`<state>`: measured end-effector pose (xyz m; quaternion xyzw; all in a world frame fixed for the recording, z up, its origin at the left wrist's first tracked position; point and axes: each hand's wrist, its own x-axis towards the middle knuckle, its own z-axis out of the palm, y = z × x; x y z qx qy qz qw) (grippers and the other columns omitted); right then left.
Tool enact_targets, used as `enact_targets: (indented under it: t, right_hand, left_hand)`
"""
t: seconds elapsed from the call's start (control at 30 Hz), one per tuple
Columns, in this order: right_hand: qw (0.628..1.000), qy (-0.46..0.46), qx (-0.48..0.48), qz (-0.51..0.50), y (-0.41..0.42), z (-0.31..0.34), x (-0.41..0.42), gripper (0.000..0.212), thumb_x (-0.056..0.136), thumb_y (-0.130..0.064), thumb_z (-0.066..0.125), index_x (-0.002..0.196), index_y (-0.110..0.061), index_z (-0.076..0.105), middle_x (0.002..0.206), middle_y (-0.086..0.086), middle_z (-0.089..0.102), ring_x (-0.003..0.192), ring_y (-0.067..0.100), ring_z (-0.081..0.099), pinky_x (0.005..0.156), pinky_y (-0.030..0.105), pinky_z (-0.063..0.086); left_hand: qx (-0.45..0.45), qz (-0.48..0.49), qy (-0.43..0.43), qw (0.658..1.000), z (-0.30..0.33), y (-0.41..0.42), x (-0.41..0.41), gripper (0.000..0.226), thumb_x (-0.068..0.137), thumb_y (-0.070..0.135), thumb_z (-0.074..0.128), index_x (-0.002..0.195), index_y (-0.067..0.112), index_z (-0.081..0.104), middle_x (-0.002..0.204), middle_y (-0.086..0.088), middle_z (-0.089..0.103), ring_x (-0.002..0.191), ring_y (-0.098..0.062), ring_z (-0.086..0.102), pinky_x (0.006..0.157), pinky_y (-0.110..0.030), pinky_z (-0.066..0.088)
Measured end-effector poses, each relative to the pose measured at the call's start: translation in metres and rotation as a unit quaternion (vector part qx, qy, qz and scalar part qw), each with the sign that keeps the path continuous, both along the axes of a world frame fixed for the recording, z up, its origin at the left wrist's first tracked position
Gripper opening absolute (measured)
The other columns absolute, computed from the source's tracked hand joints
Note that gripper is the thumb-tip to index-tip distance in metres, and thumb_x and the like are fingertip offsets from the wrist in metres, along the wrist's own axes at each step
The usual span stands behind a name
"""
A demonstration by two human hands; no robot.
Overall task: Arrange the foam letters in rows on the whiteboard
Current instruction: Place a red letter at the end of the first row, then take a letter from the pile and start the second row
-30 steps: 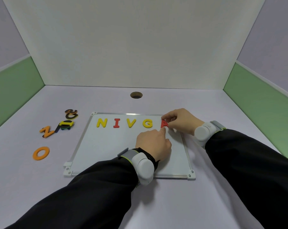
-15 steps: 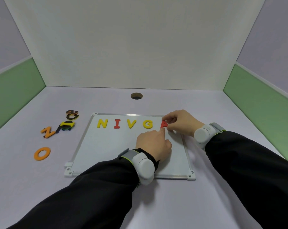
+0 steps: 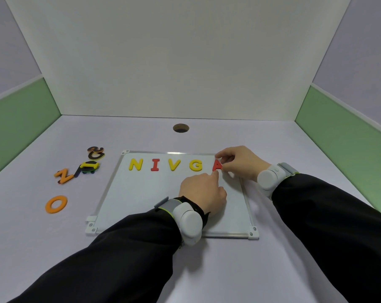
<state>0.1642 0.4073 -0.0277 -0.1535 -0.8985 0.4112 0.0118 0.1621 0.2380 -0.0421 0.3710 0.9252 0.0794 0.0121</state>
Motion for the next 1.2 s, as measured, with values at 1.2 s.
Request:
enact_targets:
  t: [1.2]
  right_hand:
    - [0.989, 0.085, -0.109, 0.055, -0.203, 0.019, -0.048, 0.018, 0.082, -0.008, 0.071, 0.1, -0.009, 0.073, 0.088, 0.01, 0.075, 0.065, 0.009, 0.065, 0.059, 0.013, 0.048]
  left_hand:
    - [0.033, 0.157, -0.009, 0.987, 0.024, -0.205, -0.057, 0.039, 0.095, 0.035, 0.043, 0.13, 0.025, 0.058, 0.126, 0.002, 0.059, 0.111, -0.02, 0.058, 0.079, -0.031, 0.043]
